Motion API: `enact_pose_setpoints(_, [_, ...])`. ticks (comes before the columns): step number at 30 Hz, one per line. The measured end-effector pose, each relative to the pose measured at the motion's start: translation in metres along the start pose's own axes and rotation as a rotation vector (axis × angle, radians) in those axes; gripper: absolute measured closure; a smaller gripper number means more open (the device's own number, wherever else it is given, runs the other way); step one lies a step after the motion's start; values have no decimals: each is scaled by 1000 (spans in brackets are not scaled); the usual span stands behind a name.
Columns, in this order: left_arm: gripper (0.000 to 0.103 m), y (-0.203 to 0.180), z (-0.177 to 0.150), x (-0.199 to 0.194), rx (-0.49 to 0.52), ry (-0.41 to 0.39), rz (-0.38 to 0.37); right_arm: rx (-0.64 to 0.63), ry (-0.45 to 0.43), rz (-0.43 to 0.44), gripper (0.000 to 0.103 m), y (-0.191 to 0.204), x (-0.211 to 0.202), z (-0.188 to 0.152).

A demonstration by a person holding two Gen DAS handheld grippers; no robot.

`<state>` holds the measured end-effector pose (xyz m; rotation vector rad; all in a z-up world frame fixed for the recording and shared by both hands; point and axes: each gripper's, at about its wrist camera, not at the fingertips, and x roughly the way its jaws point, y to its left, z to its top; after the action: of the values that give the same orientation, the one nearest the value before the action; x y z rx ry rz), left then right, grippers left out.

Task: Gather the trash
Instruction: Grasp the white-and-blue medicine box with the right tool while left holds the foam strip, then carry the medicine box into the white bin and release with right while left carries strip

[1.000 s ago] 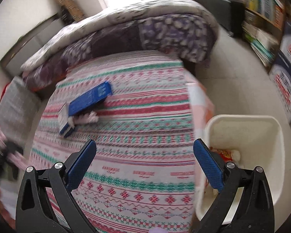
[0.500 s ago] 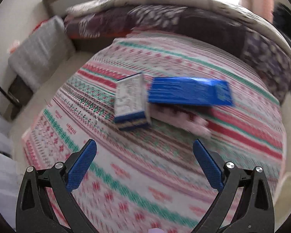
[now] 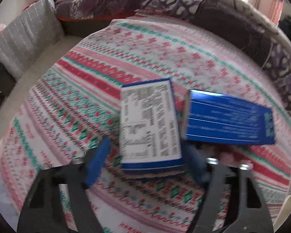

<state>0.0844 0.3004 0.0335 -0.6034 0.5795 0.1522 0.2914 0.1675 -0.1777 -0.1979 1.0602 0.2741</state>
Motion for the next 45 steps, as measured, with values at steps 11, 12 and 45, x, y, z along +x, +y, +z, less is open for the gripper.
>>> enact_pose_setpoints(11, [93, 0, 0, -8, 14, -30, 25, 73, -170, 128, 49, -28, -81, -8])
enact_pose_setpoints(12, [93, 0, 1, -8, 20, -32, 28, 77, -192, 137, 49, -30, -91, -10])
enact_pose_setpoints(45, [92, -67, -58, 11, 245, 18, 42, 254, -419, 46, 49, -135, -221, -121])
